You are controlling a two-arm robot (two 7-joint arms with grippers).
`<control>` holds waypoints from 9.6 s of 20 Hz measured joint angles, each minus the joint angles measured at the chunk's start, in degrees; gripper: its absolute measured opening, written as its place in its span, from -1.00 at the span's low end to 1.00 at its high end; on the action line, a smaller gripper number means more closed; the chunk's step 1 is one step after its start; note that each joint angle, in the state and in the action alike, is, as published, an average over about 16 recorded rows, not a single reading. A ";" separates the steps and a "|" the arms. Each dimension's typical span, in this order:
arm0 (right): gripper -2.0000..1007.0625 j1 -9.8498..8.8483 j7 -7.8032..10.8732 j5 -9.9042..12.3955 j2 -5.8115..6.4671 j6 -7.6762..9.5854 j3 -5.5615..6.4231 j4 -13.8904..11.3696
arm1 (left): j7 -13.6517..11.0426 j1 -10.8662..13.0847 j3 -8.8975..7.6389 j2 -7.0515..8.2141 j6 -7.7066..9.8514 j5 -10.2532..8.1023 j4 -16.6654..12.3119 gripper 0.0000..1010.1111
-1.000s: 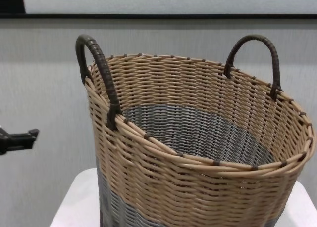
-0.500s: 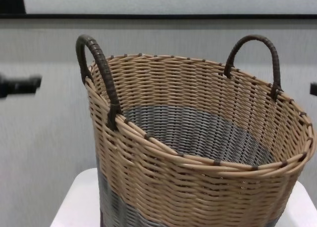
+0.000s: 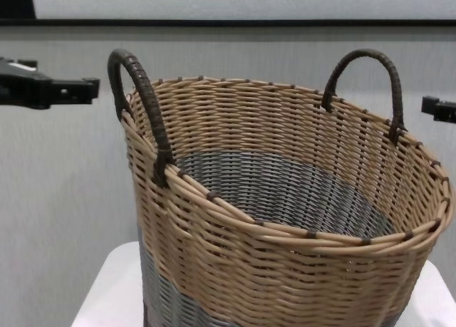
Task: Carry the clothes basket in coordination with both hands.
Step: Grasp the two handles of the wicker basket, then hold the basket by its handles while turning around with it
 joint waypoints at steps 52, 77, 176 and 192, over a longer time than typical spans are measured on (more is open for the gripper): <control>1.00 11.99 5.18 -11.36 -10.08 -0.05 -0.41 12.20 | -2.55 -1.05 4.60 -3.50 6.93 2.78 -5.23 0.98; 1.00 9.42 4.90 -14.54 -11.95 1.20 1.98 9.92 | 2.57 0.36 2.19 -4.02 9.30 14.37 -4.48 0.98; -0.79 6.75 3.40 -15.86 -11.81 2.48 3.86 5.81 | -2.78 1.47 -0.33 -8.55 7.29 10.76 -3.46 -0.63; -0.79 3.68 4.15 -16.02 -10.57 2.32 4.31 -1.95 | -3.14 3.23 -3.03 -9.40 9.40 11.52 -9.19 -0.64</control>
